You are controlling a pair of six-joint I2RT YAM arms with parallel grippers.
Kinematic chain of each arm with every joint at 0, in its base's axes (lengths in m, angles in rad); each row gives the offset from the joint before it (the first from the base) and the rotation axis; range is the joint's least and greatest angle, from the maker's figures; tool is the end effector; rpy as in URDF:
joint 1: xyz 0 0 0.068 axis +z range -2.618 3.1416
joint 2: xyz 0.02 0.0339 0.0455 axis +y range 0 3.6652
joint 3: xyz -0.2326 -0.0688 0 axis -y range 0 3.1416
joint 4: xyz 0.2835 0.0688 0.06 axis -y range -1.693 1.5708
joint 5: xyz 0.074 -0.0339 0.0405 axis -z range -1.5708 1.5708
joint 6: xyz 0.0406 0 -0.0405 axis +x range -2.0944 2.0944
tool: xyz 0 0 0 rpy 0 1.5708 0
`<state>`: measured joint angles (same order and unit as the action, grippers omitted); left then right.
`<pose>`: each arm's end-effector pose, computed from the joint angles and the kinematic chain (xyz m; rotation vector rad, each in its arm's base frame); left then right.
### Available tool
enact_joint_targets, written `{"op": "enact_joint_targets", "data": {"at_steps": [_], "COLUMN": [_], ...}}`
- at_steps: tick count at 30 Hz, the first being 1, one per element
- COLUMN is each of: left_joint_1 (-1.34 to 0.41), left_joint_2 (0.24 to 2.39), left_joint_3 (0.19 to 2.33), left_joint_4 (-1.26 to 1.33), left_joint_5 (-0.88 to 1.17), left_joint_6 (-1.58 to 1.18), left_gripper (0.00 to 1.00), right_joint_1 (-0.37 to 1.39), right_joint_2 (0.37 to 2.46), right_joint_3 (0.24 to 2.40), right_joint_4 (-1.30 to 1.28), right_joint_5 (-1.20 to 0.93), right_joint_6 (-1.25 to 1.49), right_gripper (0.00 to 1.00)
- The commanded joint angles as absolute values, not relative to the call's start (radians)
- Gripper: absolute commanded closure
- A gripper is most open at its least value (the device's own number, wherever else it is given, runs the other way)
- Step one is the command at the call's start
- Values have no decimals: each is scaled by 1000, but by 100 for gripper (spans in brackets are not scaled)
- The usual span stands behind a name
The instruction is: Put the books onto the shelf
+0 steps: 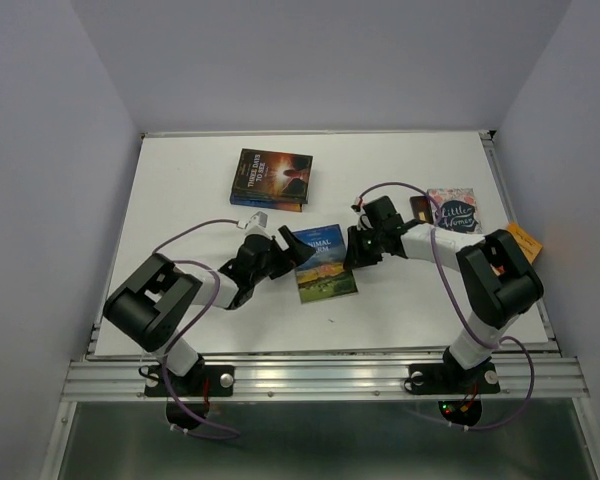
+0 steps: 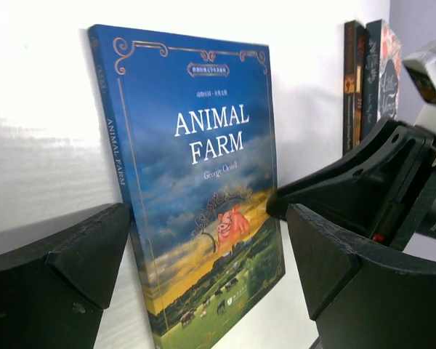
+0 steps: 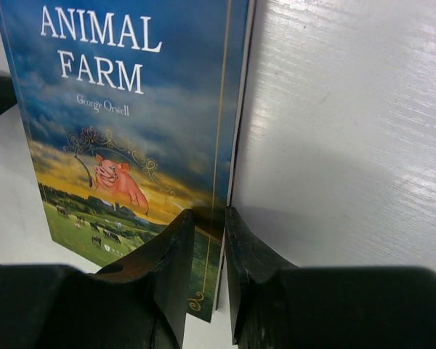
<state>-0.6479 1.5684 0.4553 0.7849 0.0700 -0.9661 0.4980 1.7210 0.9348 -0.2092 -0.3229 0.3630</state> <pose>0.2430 -0.1875 0.0814 -0.2772 2.0554 -1.1221 0.3091 0.1827 0.0909 -0.3073 2.6450 0.7221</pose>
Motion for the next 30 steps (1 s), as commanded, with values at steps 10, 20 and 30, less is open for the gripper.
{"op": "enact_joint_targets", "data": {"at_steps": [10,20,30], "left_joint_1": [-719,-724,-741], "left_joint_2": [1605,1684,1764], "left_joint_3": [589,620,719], "left_joint_4": [1255,1000,629], "left_joint_5": [601,722,635], "left_joint_6": [-1098,-1034,-830], "left_gripper": [1,1,4], "right_joint_1": [522,463,413], "right_joint_2": [1773,1703,1643], "right_joint_3": [861,831,805], "right_joint_4": [-156,-103,-95], "right_joint_5": [-580,-546,-538], "right_joint_6": [426,471,482], "right_gripper": [82,80,78]}}
